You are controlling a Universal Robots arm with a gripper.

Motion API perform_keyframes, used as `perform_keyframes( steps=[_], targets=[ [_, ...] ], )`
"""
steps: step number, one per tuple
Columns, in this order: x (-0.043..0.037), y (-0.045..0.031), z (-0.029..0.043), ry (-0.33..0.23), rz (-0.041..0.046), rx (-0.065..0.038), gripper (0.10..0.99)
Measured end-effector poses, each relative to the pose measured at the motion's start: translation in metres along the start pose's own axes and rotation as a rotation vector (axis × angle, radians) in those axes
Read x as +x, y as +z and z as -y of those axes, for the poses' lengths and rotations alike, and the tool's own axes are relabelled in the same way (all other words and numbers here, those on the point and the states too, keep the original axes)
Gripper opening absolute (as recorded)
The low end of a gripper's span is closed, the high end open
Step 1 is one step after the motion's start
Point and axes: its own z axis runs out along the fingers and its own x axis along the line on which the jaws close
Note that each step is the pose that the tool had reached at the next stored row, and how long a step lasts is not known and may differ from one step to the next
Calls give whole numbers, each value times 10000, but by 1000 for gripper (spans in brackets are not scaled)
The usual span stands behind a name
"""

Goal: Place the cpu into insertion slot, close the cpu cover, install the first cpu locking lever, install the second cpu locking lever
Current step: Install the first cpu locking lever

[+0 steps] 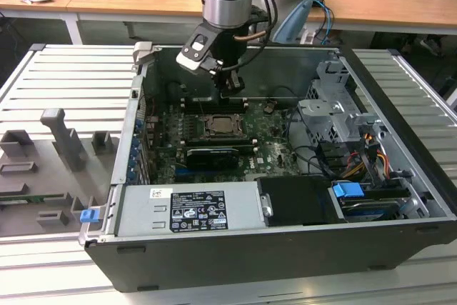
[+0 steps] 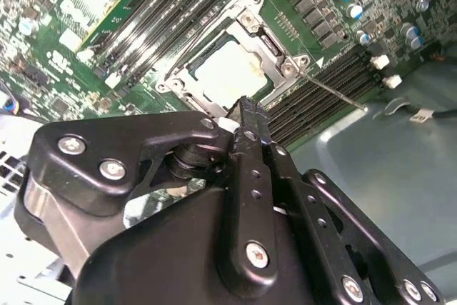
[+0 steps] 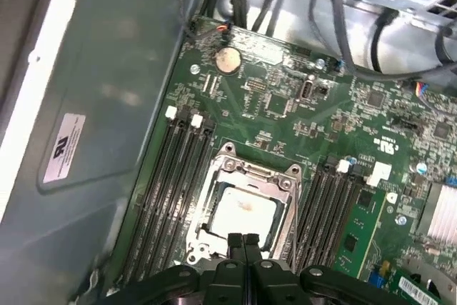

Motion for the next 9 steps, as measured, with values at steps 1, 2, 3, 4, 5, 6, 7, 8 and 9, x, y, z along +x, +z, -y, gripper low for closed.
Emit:
perform_keyframes(
  steps=[1, 2, 3, 4, 5, 6, 7, 8, 9],
  targets=[
    [0, 0, 0, -325, -10, 7, 106],
    [0, 0, 0, -505, -15, 11, 106],
    [0, 0, 0, -696, -20, 16, 106],
    [0, 0, 0, -1001, -30, 23, 106],
    [0, 0, 0, -1372, -41, 32, 106],
    [0, 0, 0, -1709, -52, 38, 106],
    [0, 0, 0, -1937, -60, 43, 106],
    [0, 0, 0, -2302, -72, 51, 106],
    [0, 0, 0, -2475, -78, 54, 106]
  ],
)
